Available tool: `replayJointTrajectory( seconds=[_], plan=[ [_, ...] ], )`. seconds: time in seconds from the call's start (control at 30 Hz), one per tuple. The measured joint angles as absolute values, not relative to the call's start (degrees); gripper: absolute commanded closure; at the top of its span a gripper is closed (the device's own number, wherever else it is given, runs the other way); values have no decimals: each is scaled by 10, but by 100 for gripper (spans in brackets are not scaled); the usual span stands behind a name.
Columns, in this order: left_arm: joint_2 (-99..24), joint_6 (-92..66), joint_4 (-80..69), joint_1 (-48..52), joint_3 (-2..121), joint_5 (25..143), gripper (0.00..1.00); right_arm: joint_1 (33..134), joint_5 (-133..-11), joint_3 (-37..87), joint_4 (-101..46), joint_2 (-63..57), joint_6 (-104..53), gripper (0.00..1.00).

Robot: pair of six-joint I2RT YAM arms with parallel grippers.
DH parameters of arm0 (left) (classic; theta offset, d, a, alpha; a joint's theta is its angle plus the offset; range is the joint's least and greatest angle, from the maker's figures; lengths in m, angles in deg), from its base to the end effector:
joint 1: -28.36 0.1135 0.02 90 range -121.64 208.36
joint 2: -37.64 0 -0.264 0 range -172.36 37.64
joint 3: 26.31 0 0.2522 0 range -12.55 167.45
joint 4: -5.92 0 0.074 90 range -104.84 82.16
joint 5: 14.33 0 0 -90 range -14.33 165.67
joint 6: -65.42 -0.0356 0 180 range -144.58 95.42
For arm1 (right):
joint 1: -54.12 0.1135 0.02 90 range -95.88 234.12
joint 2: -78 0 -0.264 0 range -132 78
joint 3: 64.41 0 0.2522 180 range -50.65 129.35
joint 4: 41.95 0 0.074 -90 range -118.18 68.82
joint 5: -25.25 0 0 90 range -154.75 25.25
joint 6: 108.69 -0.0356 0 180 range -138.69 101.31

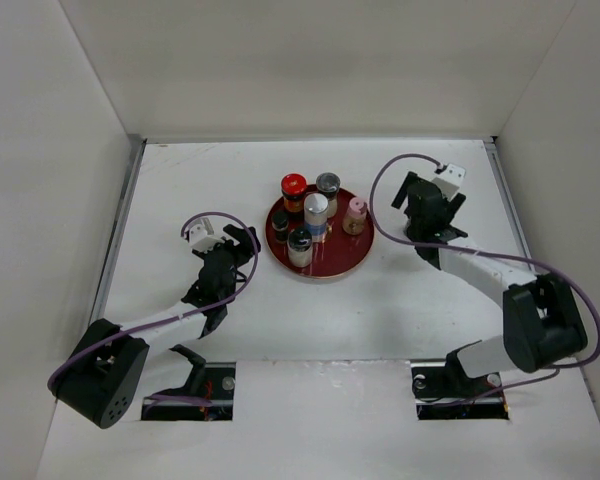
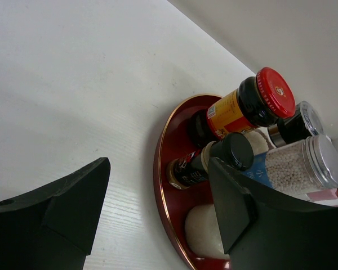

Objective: Organize the condiment bottles

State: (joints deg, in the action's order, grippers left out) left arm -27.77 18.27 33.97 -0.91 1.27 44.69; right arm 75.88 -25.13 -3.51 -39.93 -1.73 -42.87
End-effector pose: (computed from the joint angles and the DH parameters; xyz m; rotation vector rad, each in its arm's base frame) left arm 0.1942 -0.0878 0.1811 -0.5927 1.6346 -0.4602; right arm 0.2930 0.0925 0.2558 0.4836 1.7857 -0.1126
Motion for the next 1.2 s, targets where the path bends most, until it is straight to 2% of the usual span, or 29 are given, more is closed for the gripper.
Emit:
replayJointTrajectory(
  seconds=[0.3, 0.4, 0.5, 0.6, 0.67, 0.83, 1.0, 1.03, 1.2],
  plan=[
    [-278, 183, 340, -11, 13, 447, 31, 706, -286, -37, -371, -113, -434, 1],
    [-278, 183, 340, -11, 13, 447, 31, 698, -302, -33, -372, -129, -439, 10],
    [-278, 183, 340, -11, 13, 447, 31, 694, -312, -31, -372, -140, -444, 24],
    [-278, 183, 340, -11, 13, 447, 31, 691, -314, -31, -372, -144, -446, 42],
    [-278, 183, 340, -11, 13, 447, 31, 691, -316, -32, -372, -141, -452, 48],
    [-278, 183, 340, -10, 13, 447, 29, 707, -312, -71, -354, -82, -456, 49],
    [-278, 183, 339, -7, 13, 446, 11, 804, -298, -120, -304, 58, -455, 50],
    [-278, 183, 339, -6, 13, 446, 0, 832, -297, -122, -297, 81, -456, 50],
    [-280, 185, 339, 2, 13, 446, 0, 942, -292, -114, -294, 111, -464, 48]
  ],
)
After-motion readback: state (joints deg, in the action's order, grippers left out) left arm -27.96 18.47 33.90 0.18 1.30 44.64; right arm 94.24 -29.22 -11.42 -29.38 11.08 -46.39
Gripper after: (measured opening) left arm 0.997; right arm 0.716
